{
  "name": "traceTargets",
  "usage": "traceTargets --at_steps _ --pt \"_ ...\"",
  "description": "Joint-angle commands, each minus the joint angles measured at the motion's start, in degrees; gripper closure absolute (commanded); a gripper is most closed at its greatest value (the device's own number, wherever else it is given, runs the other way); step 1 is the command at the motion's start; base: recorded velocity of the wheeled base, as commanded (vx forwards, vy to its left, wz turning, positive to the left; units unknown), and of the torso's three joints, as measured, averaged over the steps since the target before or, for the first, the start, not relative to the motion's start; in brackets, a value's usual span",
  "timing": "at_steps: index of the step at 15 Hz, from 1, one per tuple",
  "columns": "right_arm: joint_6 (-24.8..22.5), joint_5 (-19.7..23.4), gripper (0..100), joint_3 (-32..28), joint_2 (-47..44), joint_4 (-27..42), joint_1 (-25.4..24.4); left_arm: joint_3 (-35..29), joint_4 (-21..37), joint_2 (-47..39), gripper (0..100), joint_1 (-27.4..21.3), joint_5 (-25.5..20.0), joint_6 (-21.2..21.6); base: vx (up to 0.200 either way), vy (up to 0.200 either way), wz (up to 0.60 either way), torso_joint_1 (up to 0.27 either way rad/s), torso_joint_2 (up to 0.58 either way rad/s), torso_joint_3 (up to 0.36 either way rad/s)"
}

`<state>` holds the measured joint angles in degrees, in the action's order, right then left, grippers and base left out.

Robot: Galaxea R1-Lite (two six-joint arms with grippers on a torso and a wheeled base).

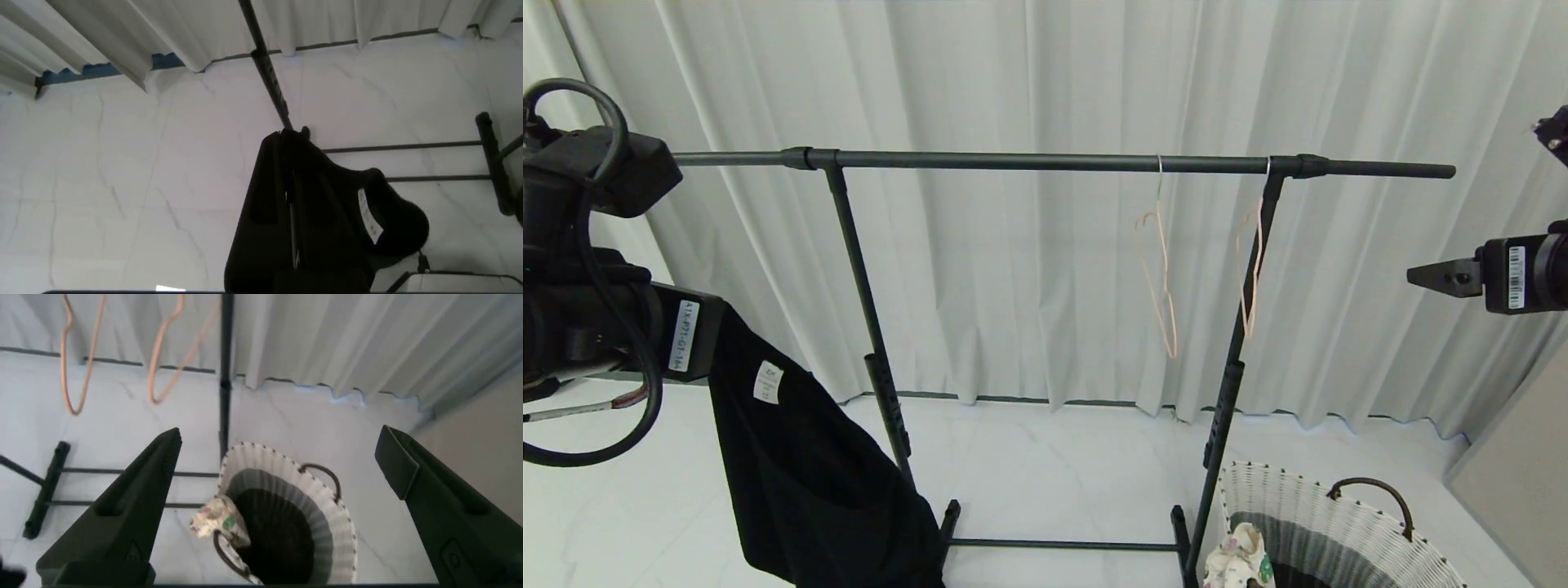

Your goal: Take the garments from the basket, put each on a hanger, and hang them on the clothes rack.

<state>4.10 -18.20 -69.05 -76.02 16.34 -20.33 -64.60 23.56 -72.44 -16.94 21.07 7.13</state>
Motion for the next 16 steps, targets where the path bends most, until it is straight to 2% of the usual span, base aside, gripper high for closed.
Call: traceTargets --at_steps 1,4,9,12,16 --pt "0.03 0.01 0 0.32 -0.09 -0.25 -1.38 0.00 -0.01 -0.07 100 -0.02 0.03 -0.01 0.200 0.000 0.00 0.002 0.00 0.007" --pt "1.27 0.01 0 0.23 -1.15 -0.25 -3.31 0.00 -0.01 0.01 100 0.07 0.03 -0.01 0.200 0.000 0.00 0.002 0.00 0.004" --pt "3.02 -0.26 0 0.05 -5.98 -4.38 -7.26 0.00 -0.01 -0.07 100 0.07 0.03 -0.01 0.200 0.000 0.00 0.002 0.00 0.001" --pt "3.90 -1.49 0 -0.39 -11.78 -8.16 -8.14 0.00 -0.01 -0.07 100 0.07 0.03 -0.01 0.000 0.000 0.00 0.000 0.00 0.000" --pt "11.55 -5.35 0 -3.99 -19.08 -9.48 -9.20 0.44 -2.12 -0.25 100 0.07 0.03 -0.01 0.000 0.000 0.00 0.000 0.00 0.000"
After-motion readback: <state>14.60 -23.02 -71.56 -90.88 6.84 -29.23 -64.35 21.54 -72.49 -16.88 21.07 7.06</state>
